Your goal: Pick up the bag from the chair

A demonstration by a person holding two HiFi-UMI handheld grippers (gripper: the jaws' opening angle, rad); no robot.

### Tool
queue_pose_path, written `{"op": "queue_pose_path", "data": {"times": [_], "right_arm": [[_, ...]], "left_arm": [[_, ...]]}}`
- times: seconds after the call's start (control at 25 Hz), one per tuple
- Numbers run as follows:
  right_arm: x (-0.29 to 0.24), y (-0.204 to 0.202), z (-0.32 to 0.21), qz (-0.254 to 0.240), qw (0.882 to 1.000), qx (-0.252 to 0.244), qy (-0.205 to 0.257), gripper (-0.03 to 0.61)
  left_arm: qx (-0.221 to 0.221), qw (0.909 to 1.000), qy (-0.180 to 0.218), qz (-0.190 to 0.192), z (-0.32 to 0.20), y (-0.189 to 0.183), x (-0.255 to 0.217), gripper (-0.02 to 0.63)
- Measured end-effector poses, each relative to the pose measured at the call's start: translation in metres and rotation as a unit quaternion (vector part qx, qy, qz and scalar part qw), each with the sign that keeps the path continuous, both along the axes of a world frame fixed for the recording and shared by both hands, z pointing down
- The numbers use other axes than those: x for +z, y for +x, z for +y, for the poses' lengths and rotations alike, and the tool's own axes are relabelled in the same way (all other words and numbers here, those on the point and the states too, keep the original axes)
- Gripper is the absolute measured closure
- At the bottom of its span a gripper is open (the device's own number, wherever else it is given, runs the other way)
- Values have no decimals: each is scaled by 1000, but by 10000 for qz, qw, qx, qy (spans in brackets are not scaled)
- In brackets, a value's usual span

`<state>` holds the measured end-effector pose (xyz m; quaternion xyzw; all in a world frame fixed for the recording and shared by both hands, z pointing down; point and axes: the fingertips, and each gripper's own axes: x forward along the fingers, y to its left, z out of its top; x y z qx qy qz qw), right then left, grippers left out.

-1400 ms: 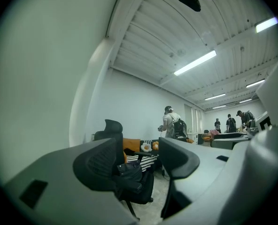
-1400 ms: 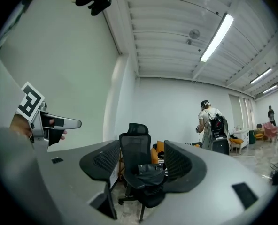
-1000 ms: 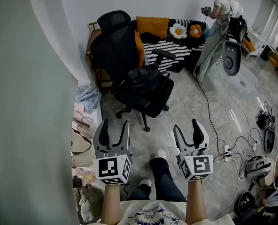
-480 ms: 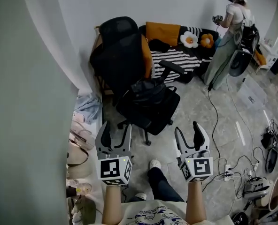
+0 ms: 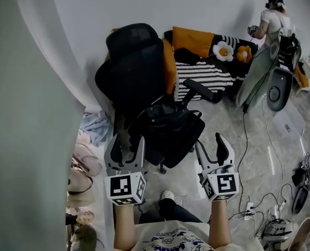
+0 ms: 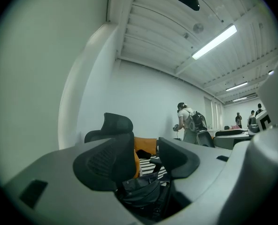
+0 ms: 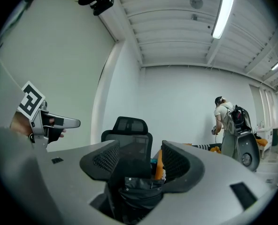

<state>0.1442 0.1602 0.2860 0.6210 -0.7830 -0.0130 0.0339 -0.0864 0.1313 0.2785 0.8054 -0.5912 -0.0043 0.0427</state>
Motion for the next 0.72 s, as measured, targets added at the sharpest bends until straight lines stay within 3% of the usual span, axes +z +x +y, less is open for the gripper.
{"op": "queue_pose_path", "data": {"times": [0.4, 0.72], "right_arm": [[24, 4, -86, -86, 9988, -415, -228, 282], [51, 6, -139, -98, 9984, -390, -391, 279]], "left_arm": [[-308, 9992, -249, -56, -70, 7, 25, 334], [-255, 9988, -413, -79, -123, 5, 48, 334]]}}
